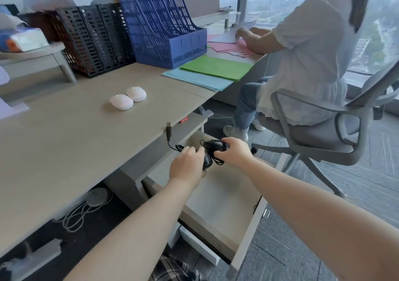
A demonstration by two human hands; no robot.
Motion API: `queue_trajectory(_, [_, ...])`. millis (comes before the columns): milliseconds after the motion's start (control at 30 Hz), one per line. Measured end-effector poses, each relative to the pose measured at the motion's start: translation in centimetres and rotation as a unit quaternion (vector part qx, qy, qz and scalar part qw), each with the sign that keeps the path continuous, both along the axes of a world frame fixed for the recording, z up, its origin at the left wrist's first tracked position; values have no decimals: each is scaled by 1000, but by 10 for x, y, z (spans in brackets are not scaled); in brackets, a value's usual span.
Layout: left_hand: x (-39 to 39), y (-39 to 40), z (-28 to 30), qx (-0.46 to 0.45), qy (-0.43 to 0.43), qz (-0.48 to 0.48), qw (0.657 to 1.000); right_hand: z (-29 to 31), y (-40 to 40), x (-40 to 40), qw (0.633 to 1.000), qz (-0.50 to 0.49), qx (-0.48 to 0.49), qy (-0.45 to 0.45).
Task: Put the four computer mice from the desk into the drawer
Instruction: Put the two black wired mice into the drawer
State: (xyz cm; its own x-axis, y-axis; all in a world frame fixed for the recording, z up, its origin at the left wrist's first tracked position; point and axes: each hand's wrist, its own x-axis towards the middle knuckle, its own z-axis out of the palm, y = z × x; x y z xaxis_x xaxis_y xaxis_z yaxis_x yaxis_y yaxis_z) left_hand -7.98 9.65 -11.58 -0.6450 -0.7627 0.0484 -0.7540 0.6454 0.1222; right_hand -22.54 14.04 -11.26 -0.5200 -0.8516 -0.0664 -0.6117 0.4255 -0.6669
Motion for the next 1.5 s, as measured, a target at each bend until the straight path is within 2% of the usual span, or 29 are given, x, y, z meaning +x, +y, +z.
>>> queue_trajectory(300, [-1,-14,-68,56,-132,19,989,-64,-26,-12,996,39,86,-3])
queue_trajectory(500, [1,-39,-92,57,-170,10,984,-95,-46,-8,993,68,96,-5])
queue_trajectory(700, [2,-52,-108,104,-128,60,985,-115,-61,-3,988,98,114,30])
queue_trajectory(900, [3,-51,-116,209,-23,90,974,-130,-67,1,986,118,115,27])
queue_trajectory(1000, [0,-49,-115,249,-29,98,963,-134,-68,2,987,117,112,15])
queue_trajectory(1167, [0,-48,-119,173,-61,95,978,-137,-69,3,984,141,101,32])
queue_trajectory(1333, [3,-48,-115,152,-76,89,981,-127,-66,3,982,150,102,53])
queue_trajectory(1500, [11,-57,-76,101,-99,23,990,-87,-68,8,985,134,84,71])
